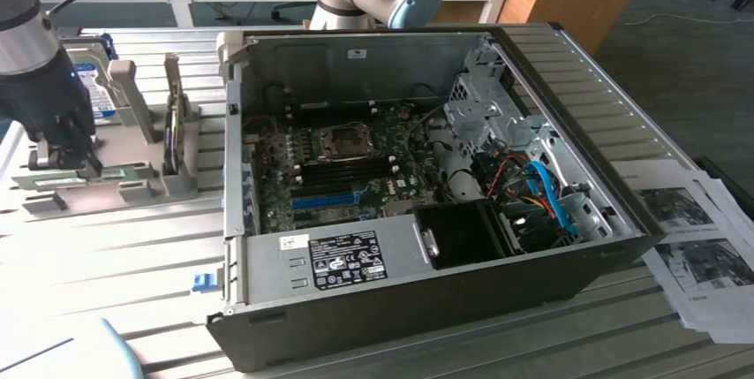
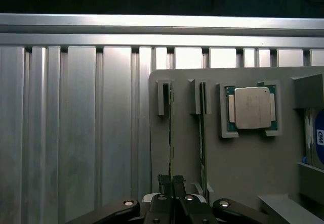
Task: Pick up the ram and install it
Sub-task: 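Pick up the ram and move it above insertion slot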
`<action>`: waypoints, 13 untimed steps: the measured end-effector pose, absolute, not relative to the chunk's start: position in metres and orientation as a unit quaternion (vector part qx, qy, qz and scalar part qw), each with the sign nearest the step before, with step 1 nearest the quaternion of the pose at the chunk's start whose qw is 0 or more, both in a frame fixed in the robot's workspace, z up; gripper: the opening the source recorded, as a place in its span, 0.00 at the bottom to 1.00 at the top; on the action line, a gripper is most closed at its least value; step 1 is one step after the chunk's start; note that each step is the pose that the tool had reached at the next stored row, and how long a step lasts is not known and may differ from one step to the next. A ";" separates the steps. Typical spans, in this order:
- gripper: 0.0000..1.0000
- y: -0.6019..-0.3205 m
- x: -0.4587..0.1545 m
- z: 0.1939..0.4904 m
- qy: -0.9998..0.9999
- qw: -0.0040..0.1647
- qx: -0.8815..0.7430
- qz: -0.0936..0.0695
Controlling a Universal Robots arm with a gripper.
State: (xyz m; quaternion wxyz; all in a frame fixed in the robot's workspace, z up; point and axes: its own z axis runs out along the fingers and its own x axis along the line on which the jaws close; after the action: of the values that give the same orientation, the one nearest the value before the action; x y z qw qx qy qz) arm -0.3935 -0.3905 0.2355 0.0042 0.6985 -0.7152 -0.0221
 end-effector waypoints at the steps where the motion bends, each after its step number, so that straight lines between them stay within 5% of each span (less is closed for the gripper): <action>1: 0.11 -0.390 -0.393 0.237 -0.715 0.004 0.699 -0.022; 13: 0.11 -0.390 -0.393 0.261 -0.715 0.004 0.699 -0.022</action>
State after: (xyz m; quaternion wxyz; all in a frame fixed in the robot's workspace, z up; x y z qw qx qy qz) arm -0.3928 -0.3905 0.2614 0.0043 0.6985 -0.7152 -0.0220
